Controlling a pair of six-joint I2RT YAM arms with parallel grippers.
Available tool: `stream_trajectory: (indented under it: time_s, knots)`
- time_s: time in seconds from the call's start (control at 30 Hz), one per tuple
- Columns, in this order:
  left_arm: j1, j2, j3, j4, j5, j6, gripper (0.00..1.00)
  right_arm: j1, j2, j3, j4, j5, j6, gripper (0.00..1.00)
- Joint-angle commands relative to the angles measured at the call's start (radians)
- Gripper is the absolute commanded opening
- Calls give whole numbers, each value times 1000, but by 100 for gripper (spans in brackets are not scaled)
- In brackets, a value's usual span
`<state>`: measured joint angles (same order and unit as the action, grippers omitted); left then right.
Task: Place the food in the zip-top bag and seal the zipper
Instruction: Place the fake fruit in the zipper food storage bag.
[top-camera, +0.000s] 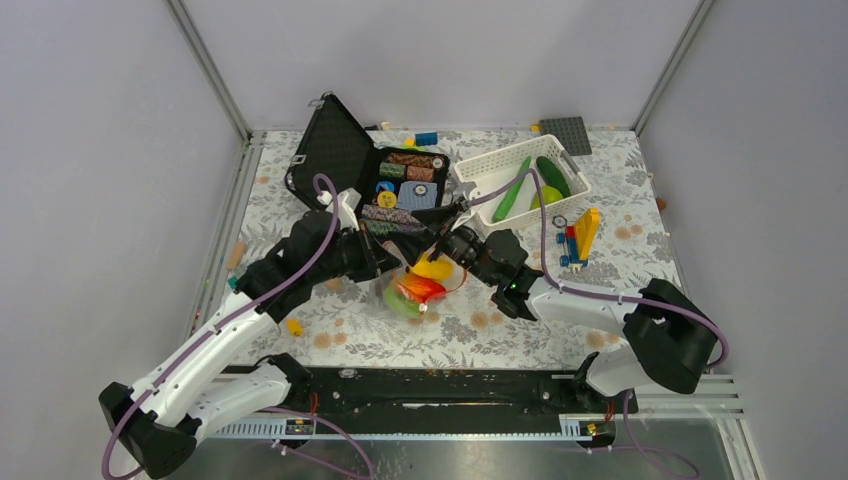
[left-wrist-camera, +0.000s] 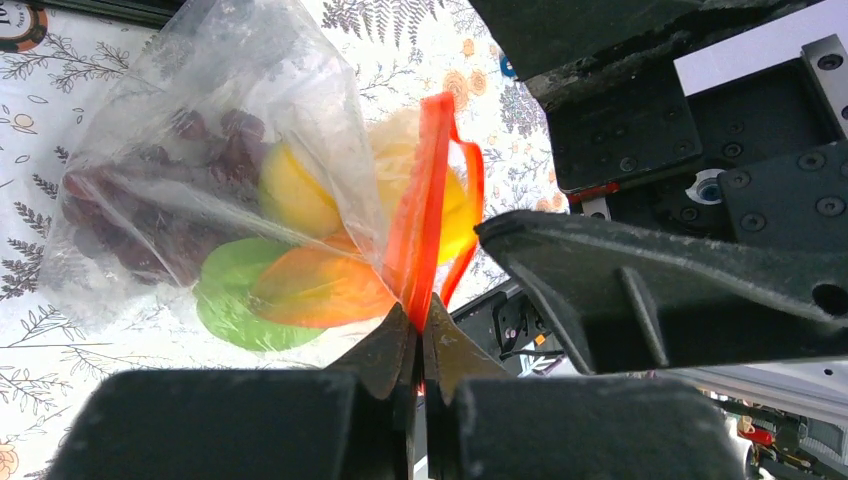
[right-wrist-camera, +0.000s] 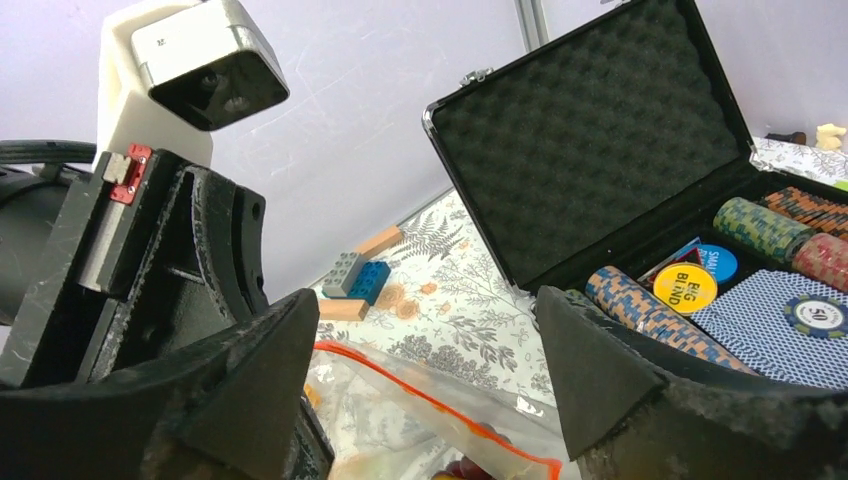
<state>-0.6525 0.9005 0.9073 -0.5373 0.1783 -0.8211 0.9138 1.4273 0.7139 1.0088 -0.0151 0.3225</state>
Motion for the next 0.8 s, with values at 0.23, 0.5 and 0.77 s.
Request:
stream_trajectory:
  time_s: [0.23,0.5,0.77]
  knots:
    - [24,-16,8,50,26,-15,0,16,-81,8,-82,19,12,100]
    - [38,-33,-1,40,14,-3,0,16,-218,207,-782,78,7,100]
    - [40,-35,-7,37,17,46,0,16,-357,175,-1317,295,129,98]
